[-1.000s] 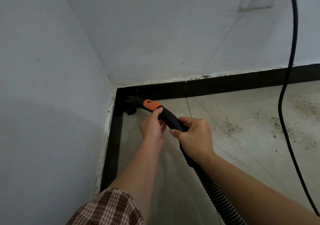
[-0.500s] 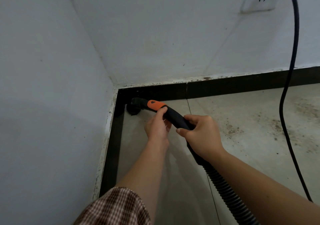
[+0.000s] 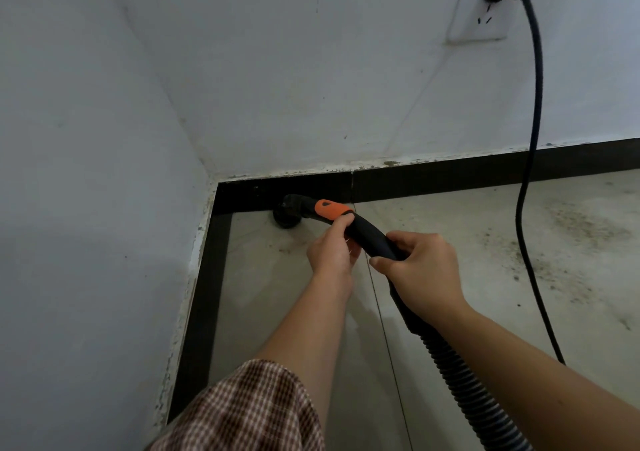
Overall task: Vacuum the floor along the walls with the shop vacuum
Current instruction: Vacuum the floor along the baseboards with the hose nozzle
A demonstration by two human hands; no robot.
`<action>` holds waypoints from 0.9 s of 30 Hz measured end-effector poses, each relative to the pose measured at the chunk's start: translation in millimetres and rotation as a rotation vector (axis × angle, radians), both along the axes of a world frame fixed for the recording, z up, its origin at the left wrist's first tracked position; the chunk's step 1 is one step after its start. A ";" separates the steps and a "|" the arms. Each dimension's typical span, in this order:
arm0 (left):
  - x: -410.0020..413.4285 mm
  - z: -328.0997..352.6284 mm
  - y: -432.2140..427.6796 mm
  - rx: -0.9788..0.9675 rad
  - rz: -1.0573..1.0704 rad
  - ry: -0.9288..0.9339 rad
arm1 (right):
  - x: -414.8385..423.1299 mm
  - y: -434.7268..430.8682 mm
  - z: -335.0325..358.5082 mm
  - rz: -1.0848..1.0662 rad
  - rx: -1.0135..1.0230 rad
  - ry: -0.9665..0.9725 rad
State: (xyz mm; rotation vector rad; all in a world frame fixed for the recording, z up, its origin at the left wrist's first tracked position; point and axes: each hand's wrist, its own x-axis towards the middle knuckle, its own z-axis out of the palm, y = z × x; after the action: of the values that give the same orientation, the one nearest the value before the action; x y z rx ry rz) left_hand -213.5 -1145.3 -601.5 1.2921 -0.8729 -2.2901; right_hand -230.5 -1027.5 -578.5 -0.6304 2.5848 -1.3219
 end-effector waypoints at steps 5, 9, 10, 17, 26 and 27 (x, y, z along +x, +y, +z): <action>-5.0 1.7 9.3 0.012 -0.020 0.004 | -2.4 10.3 4.9 -0.038 0.002 -0.003; -6.4 4.9 13.4 0.007 -0.031 0.000 | -3.3 15.5 7.5 -0.052 -0.015 -0.022; -6.0 5.4 13.8 0.004 -0.029 -0.006 | -2.6 15.9 8.1 -0.047 -0.017 -0.033; 8.4 6.1 6.3 0.028 0.026 -0.060 | 5.9 6.6 9.6 -0.005 -0.021 -0.070; 23.9 10.2 -4.4 0.035 0.112 -0.079 | 13.5 -6.2 12.9 0.047 0.014 -0.104; 24.7 11.1 -4.2 0.035 0.128 -0.083 | 14.0 -6.3 13.9 0.055 0.014 -0.110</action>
State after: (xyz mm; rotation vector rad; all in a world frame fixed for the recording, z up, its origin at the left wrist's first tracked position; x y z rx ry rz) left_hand -188.8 -1149.5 -590.5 1.4245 -0.7564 -2.1757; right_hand -216.6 -1033.8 -564.5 -0.6040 2.4696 -1.2836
